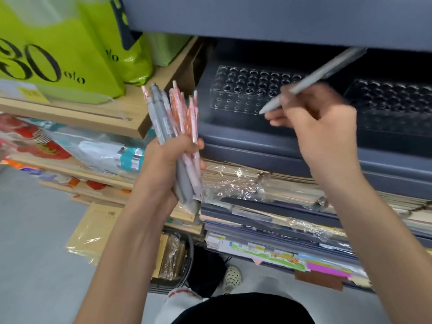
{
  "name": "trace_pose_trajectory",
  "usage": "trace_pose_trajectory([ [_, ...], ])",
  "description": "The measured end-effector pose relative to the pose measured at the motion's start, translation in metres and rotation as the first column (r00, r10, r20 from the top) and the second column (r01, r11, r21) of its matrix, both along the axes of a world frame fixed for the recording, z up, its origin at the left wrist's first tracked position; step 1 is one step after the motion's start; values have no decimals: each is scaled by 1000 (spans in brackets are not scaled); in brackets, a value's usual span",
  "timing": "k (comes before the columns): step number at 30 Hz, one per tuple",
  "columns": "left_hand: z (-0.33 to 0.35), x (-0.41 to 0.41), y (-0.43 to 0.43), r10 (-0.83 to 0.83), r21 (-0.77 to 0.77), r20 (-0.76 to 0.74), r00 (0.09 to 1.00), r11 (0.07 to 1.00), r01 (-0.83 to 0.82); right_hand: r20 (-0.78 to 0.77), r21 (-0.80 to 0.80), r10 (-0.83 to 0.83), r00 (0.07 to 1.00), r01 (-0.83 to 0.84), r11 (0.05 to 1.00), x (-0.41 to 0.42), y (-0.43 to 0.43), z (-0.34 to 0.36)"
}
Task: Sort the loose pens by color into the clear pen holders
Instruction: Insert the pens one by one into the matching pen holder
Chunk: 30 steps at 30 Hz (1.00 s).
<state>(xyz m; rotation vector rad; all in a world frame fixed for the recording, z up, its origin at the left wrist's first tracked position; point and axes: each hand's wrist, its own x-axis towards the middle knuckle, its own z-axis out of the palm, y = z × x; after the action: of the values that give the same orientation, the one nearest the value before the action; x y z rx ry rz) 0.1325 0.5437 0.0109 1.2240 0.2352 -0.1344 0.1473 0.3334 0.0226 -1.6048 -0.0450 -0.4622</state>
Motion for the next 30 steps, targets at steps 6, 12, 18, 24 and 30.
trace_pose_trajectory([
  [6, 1, 13, 13, -43, 2, 23, 999, 999, 43, 31, 35, -62, 998, 60, 998, 43, 12, 13],
  [12, 4, 19, 22, -119, -1, 13, 993, 993, 119, -96, 21, -96, 991, 98, 995, 69, 25, 33],
  [18, 8, 24, 30, -169, 28, 13, 985, 985, 169, -217, -360, -168, 962, 81, 929, 95, 43, 40],
  [24, 8, 28, 36, -161, 23, 28, 987, 987, 161, -191, -600, -246, 950, 86, 796, 114, 50, 36],
  [30, 8, 31, 37, -158, 2, 35, 987, 987, 158, -214, -682, -216, 953, 12, 731, 129, 55, 36],
])
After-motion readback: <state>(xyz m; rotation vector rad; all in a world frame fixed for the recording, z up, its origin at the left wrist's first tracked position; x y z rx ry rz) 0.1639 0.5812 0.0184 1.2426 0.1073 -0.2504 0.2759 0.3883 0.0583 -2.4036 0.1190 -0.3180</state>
